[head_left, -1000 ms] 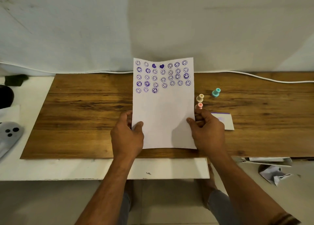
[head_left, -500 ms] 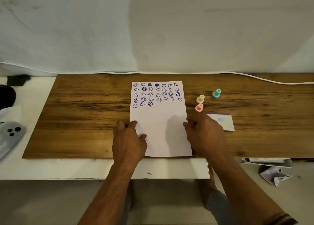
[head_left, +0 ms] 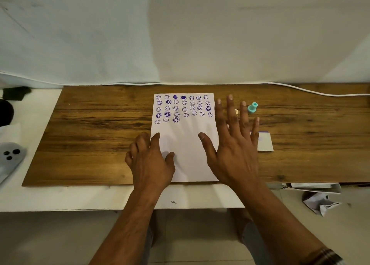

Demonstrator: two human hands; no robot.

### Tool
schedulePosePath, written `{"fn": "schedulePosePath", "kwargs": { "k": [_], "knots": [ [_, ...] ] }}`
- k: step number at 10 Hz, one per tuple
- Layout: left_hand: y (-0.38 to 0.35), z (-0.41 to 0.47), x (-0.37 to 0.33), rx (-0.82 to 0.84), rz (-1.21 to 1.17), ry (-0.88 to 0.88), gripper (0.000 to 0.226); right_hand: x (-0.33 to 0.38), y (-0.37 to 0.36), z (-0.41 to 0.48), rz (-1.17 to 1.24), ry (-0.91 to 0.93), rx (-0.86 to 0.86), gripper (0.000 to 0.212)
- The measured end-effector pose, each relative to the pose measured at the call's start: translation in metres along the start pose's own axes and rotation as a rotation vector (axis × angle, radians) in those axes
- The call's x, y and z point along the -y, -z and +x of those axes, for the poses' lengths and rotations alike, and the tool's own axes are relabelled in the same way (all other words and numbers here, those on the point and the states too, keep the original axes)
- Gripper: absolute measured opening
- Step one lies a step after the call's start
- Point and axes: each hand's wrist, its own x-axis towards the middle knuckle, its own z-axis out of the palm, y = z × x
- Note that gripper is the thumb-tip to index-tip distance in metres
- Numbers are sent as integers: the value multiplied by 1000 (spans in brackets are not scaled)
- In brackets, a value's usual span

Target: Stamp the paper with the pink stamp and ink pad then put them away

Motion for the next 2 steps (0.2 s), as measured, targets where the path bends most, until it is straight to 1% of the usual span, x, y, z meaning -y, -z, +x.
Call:
{"fn": "schedulePosePath", "kwargs": {
  "k": [1, 2],
  "knots": [
    [-1, 2, 1, -31, 6, -77, 91, -6, -3, -1, -33, -1, 26, 82],
    [3, 4, -4, -117, -9, -164, 94, -5, -5, -2, -55, 4, 20, 82]
  ]
}}
